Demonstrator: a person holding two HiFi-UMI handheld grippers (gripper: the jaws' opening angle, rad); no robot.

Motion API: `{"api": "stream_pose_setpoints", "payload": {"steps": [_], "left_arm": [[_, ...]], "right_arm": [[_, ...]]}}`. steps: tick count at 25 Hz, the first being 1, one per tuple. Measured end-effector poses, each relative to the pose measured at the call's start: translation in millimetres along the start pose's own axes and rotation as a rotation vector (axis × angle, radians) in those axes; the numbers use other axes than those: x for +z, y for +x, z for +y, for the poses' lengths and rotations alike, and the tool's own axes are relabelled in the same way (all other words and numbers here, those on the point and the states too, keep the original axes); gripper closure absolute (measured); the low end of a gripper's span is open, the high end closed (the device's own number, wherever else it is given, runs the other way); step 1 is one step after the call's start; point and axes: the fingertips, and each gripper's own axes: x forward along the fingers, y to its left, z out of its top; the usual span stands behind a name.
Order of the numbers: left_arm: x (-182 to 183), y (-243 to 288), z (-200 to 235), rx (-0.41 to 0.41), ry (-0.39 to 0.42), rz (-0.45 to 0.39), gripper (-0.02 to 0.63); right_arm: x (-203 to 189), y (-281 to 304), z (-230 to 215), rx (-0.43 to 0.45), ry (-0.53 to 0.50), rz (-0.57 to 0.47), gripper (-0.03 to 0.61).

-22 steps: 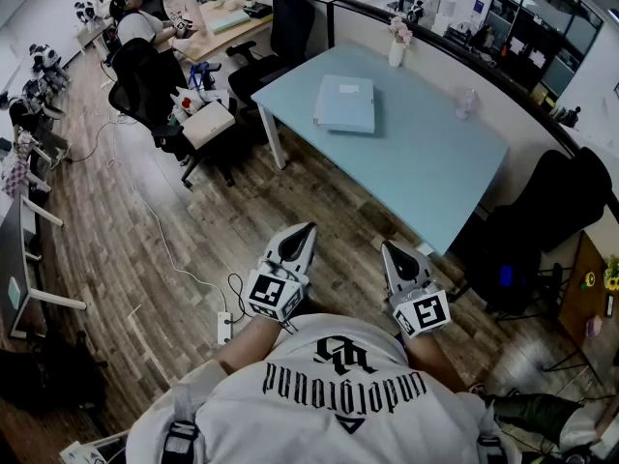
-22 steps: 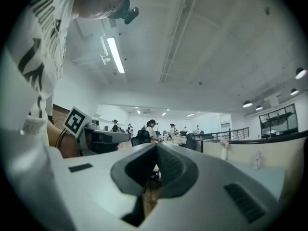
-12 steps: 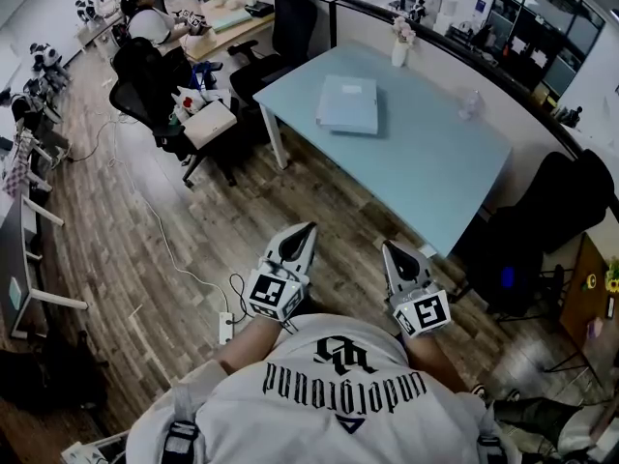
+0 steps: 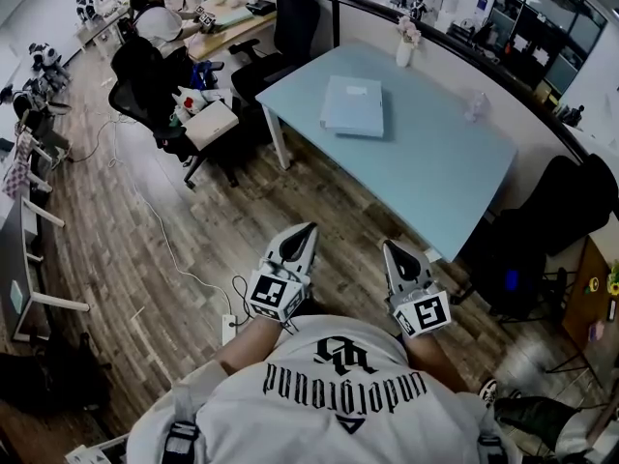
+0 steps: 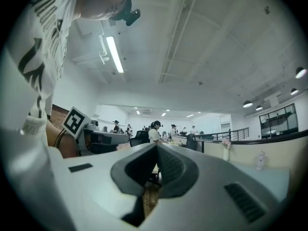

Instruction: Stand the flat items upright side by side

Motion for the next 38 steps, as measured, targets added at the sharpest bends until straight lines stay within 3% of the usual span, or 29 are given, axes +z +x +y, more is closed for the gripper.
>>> {"api": "stream_pose_setpoints", "payload": {"steps": [5,7,10,13,26,38], "left_arm": [[-3.9,11.9,27.4,0.018,0.001,0.005,0.612],[-9.5,18.6,46.3,0.032,-0.025,0.013,0.535],[-17.0,29.3,76.7,0.049,-0.051,0.022,0.452],[-17.4,43.0,108.7,0.044,-0.041,0.026,0.406],[-4.6,80.5,229.4,0.010,-0.009,0.061,0.396],[-23.1,146.2,253.7,0.013,-0.023,0.090,0.394]], "right_arm": [[-5.5,27.8,-3.6,-0.004,-0.011,0.012,0.572],[-9.3,43.8,-7.8,-0.016,-0.010,0.022,0.571],[-18.2,72.5,-16.4,-0.039,0.014,0.044,0.416],[-24.4,107.4,-21.7,-0.052,0.042,0.054,0.385],[-35.3,236.3,-5.7,-0.047,0.053,0.084,0.371],[-63.5,282.1,-60.4,-0.008,0.095,0.135,0.371]]}}
